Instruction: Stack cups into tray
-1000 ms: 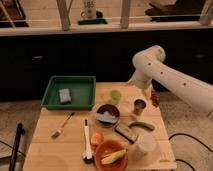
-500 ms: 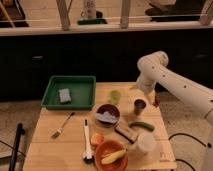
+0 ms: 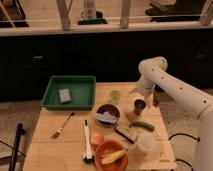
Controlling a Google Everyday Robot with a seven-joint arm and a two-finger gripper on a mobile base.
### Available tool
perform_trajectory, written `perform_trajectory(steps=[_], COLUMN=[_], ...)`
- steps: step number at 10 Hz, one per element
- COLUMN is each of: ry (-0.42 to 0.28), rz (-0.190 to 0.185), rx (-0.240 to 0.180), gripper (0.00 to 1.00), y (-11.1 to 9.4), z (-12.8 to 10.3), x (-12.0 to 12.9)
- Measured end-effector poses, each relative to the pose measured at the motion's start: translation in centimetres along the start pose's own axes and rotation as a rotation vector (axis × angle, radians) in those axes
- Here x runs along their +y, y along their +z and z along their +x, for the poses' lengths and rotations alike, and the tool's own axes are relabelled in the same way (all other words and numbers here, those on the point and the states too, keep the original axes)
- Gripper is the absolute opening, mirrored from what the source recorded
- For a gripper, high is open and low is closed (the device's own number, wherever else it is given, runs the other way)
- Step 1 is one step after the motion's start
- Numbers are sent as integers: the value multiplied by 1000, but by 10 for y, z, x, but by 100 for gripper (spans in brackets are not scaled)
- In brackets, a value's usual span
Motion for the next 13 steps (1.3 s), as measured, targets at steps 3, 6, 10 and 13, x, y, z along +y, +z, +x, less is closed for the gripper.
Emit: perform_trajectory(steps=[3,6,10,13], ry=[0,6,13,-16], rz=[-9,-11,-12,-18], rx=[-35,-56,-85,-80], gripper=[80,71,32,3], y=[11,17,22,18], z=[-5,-5,2,3], x=[6,12,17,6])
